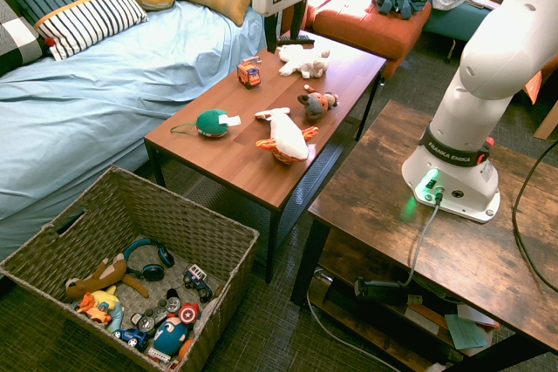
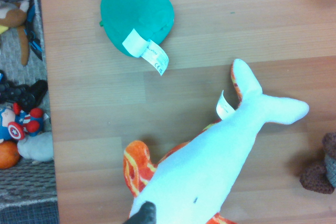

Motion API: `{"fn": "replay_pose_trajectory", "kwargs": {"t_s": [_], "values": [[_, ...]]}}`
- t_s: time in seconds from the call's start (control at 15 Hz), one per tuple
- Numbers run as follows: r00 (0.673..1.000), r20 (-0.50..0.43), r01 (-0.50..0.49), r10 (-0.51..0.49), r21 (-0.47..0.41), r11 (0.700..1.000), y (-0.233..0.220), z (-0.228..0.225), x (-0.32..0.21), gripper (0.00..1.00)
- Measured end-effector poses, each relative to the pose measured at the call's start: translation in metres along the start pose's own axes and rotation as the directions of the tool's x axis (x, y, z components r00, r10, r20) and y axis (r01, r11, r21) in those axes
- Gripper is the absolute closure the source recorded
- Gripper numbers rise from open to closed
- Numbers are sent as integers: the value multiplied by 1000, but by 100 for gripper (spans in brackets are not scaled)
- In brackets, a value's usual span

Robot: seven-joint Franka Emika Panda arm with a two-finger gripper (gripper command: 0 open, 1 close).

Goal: Put the toy car in the basket

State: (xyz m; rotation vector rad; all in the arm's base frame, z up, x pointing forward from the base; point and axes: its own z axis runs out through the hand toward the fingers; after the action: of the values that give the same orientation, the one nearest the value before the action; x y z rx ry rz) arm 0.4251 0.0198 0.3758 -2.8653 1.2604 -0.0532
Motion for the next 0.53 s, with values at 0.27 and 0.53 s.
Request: {"fn": "replay_pose_trajectory", "kwargs": {"t_s": [0.27,0.53], "values": [[1000,7,-26,26,1,1000,24,13,33,0],[998,-13,-54,55,68,996,79,46,143,0]]}}
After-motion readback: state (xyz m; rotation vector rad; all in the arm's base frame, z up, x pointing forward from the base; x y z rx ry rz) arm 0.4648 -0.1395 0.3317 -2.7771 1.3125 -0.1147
